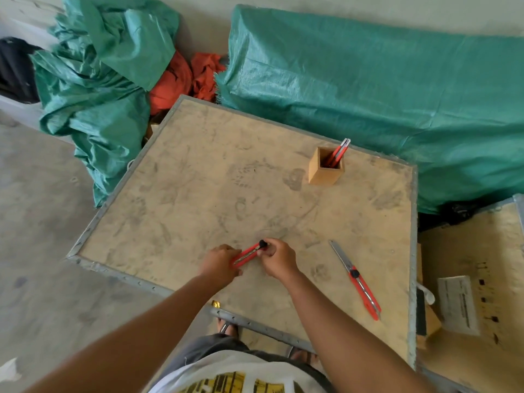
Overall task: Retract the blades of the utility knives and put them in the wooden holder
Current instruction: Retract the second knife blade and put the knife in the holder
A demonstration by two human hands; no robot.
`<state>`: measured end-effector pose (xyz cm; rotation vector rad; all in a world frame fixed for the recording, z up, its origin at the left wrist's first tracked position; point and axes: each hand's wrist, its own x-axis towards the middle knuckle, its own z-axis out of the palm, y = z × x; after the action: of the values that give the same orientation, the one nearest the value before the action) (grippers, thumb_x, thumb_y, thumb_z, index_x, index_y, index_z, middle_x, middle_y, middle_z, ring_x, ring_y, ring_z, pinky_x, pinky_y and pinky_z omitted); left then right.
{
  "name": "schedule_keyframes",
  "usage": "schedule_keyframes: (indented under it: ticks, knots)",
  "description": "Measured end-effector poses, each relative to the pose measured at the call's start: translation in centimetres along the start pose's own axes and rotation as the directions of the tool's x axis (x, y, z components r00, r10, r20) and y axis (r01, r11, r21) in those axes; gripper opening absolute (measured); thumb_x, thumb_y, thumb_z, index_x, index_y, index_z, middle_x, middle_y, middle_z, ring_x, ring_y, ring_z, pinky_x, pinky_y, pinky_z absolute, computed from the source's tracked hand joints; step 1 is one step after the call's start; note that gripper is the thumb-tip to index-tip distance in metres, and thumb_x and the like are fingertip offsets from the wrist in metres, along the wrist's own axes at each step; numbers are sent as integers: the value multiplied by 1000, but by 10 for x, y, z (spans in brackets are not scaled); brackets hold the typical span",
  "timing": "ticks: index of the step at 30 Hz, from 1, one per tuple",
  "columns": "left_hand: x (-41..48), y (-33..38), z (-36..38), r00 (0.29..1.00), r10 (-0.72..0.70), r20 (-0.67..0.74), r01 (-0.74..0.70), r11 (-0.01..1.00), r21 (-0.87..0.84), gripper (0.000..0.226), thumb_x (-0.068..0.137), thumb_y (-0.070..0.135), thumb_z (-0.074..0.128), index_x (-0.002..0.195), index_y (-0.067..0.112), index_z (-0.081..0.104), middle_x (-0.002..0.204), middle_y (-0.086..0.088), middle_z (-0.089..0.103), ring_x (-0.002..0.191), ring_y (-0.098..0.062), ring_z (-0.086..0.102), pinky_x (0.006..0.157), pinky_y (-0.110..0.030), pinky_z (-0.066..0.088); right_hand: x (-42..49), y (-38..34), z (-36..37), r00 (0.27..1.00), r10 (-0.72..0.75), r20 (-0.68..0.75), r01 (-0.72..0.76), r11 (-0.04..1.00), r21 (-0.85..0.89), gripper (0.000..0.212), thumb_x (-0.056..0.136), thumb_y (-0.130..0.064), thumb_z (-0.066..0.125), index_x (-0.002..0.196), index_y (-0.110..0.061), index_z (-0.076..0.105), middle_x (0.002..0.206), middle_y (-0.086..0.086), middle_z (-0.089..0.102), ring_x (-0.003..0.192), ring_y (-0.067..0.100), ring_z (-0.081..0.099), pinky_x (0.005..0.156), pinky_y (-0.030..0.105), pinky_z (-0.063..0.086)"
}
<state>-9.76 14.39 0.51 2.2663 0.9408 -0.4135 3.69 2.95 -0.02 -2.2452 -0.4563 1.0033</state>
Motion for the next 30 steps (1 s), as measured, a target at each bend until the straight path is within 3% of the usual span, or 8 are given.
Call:
schedule_keyframes:
  ticks: [4,8,10,14,18,21,28,30]
  knots:
    - [-4,-9,9,998,66,-12,-66,997,-38,43,78,21,76,121,22,69,113,-7,66,99,-28,66,81,-27,49,1,-5,10,997,15,-71,-15,1000,-1,39,91,-24,71,130,-17,66,113,6,74,109,22,68,93,23,47]
    - [-9,-9,14,993,113,-36,-115,992,-61,42,77,19,71,119,22,71,107,-9,66,90,-27,68,72,-21,44,7,-3,22,994,83,-75,-77,994,79,37,90,-25,73,125,-18,67,114,7,74,108,26,70,98,39,56]
    - [-12,-8,14,990,138,-41,-141,988,-67,45,76,19,71,121,24,70,107,-7,65,89,-26,68,70,-20,42,7,1,23,990,115,-83,-100,982,158,30,89,-24,74,118,-18,68,111,8,72,103,28,73,91,46,60]
    - [-23,0,6,978,179,-105,-193,970,-146,46,75,16,74,121,19,70,104,-4,65,83,-20,66,70,-20,46,-3,-8,5,983,136,-124,-83,928,363,15,94,-13,71,108,-10,66,109,15,70,88,29,76,71,44,67]
    - [-36,16,-15,962,196,-192,-241,939,-247,49,76,25,79,124,23,68,106,6,61,79,-5,62,69,-6,42,-16,-24,-34,993,51,-111,6,887,461,17,93,-12,72,109,-12,67,107,16,71,80,25,77,65,35,66]
    - [-49,37,-35,962,214,-170,-259,914,-312,51,80,34,78,128,33,63,108,12,65,82,-4,66,73,-18,55,-28,-36,-72,991,-25,-128,83,878,471,17,92,-16,75,107,-16,69,105,12,72,80,22,77,64,29,64]
    - [-74,104,-61,982,153,-109,-186,718,-671,55,78,4,80,124,32,65,83,14,77,76,-10,76,75,-17,58,-50,-55,-150,974,-163,-157,219,857,467,24,89,-18,77,112,-11,73,104,11,74,80,20,79,70,32,66]
    - [-76,120,-60,980,149,-136,-200,657,-727,52,77,3,81,122,27,68,81,6,79,75,-15,77,81,-26,59,-57,-55,-165,968,-211,-138,251,859,445,24,89,-16,78,112,-10,75,106,10,75,85,20,79,70,33,66]
